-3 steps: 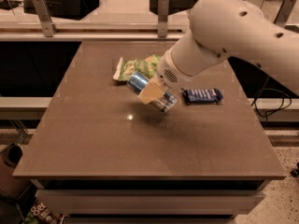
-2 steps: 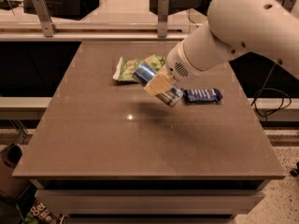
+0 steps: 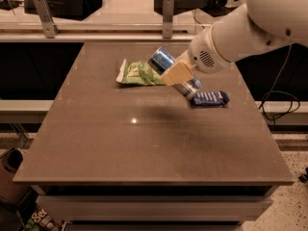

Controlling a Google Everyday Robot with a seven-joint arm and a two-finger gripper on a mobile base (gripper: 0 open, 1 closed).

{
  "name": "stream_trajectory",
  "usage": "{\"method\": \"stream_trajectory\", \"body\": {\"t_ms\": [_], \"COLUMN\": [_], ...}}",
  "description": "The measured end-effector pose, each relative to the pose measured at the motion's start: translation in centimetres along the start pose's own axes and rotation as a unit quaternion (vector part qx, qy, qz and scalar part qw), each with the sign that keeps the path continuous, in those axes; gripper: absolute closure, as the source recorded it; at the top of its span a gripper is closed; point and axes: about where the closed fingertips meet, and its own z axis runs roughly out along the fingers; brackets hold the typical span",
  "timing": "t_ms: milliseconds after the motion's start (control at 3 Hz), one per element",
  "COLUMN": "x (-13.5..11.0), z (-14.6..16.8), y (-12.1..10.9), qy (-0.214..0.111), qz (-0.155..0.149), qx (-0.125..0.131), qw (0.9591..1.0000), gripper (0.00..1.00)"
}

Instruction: Pick redbull can

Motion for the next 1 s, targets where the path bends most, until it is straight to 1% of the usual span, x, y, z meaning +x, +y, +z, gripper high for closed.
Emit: {"method": "stream_trajectory", "body": {"t_ms": [333,1000], "x": [-0.6,-1.3], "z": [-2.4,-6.4], "y": [-0.5,-0.5], "qy": [-0.016,-0.037], "qz": [-0.002,-0.007], "qx": [0.018,0.048], "qw": [0.9997,0.9981], "gripper": [1.0,1.0]}}
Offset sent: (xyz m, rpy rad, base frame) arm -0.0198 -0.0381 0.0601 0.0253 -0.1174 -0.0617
